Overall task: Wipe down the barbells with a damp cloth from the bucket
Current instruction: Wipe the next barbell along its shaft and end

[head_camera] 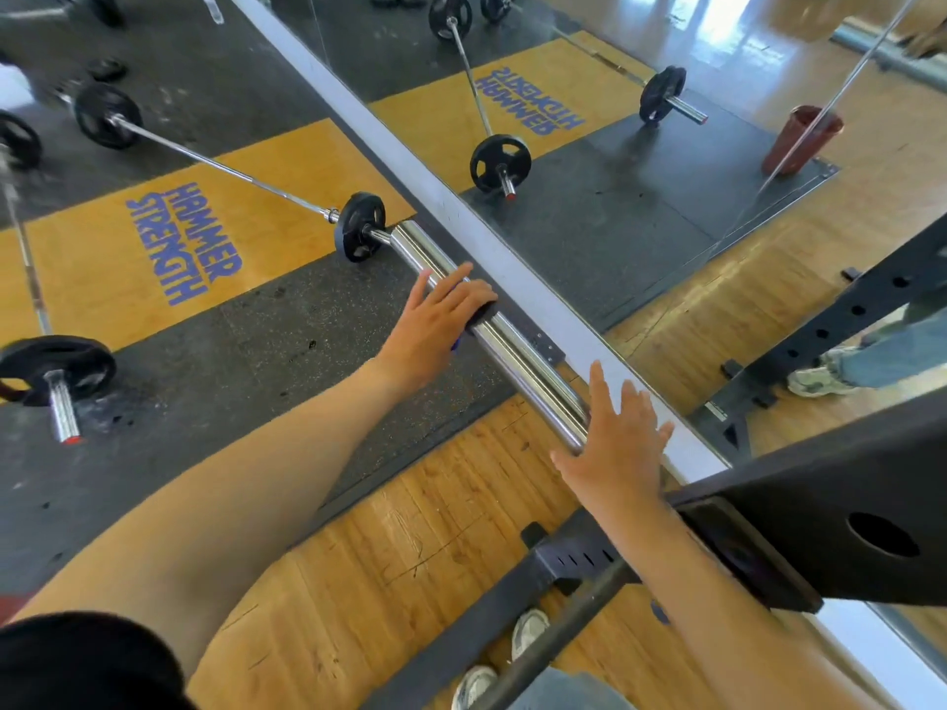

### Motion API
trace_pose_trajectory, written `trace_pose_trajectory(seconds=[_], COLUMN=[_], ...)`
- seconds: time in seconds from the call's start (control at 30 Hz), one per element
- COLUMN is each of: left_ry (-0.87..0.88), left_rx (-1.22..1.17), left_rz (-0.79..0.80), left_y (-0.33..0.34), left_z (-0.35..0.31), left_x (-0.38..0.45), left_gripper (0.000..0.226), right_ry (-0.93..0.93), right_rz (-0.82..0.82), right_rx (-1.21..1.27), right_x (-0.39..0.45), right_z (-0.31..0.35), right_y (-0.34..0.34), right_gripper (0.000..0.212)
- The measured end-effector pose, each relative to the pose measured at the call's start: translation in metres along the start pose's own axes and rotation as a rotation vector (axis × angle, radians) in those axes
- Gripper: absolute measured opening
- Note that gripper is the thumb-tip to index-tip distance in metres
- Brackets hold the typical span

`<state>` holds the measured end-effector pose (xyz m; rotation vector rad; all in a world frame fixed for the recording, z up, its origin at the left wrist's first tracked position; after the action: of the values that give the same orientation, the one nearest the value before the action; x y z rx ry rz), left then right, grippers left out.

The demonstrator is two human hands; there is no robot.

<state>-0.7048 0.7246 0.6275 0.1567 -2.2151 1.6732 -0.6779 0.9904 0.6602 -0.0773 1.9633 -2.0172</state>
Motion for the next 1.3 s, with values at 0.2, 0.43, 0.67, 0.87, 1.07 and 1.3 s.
trace_pose_trajectory(seconds=[0.2,0.43,0.67,0.87,1.07,1.3], left_ry=[-0.167,0.033,-0.283,-0.190,0.056,-0.214], left_rx=[-0.032,0.019,-0.026,-0.072,-0.088,-0.037], left_rz=[-0.029,0.114,0.126,0.036,0.116,0.071], left_y=[-0.011,-0.013,-0.031,-0.018,-0.007,-0.018], left_z=[0.031,0.045,0.112,0.070,0.009,0.046], left_x=[0.019,0.020,0.053,0.038,0.004,0.036], left_gripper=[0.068,0.081,0.063,0.065,0.084,0.054], right_ry=[-0.030,0.042,-0.007,0.051,0.011,0.091], right_rz=[0.038,0.211,-0.108,0.152,-0.179,0.151], right_rx=[-0.029,0.094,-0.027,-0.039,-0.049,-0.096], right_x=[-0.006,0.009,-0.018,0.000,-0.021,-0.003], right_z=[-0.003,-0.015,0.003,-0.019,0.003,-0.021], right_y=[-0.009,-0.006,-0.004,-0.014,0.001,-0.009], right_gripper=[0.133,0.123,0.126,0.134,0.126,0.140])
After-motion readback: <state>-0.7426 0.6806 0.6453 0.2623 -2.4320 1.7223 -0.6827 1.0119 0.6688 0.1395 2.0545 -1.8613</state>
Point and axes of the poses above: each hand's wrist, its own x-axis towards the middle knuckle, its own y-axis out of the palm, z = x × y, the point moved 3 cm from there along x, towards the middle knuckle, and after that the axes turned 7 degrees about -x, right-handed, at the moved point
